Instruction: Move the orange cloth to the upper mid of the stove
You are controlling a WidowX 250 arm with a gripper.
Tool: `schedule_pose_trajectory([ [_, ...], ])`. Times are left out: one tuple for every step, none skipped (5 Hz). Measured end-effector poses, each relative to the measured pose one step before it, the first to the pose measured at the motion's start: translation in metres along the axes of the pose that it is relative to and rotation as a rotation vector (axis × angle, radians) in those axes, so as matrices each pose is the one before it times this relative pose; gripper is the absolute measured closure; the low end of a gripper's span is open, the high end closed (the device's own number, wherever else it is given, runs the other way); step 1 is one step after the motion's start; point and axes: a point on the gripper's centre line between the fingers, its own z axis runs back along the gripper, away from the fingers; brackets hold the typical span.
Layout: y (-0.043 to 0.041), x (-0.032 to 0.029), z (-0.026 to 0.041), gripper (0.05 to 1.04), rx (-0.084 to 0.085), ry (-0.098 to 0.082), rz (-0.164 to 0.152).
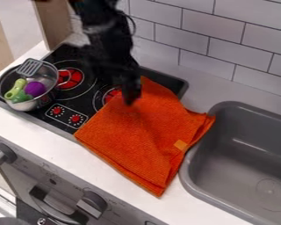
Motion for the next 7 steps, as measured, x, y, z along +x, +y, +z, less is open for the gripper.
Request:
schedule_pose_trajectory([
  [-0.01941,0.00129,-0.00558,0.132,0.0123,0.0093,-0.0116],
  [-0.00896,0.00326,-0.01183,0.367,0.0060,-0.0067,0.0039],
  [-0.00193,-0.00433,-0.01176,0.667,0.0007,0.0496,-0.0007],
  [-0.00143,-0.00165,-0.00083,0.884,-0.0121,0.0200,0.0120],
  [0.00098,0.00261,0.00014,1.011,0.0067,-0.0188,0.0184],
  [0.00145,0.00225,-0.00276,1.030,0.0167,-0.0232,0.0230],
  [0.02379,0.01900,-0.02174,1.030,-0.0028,-0.0342,0.0057],
])
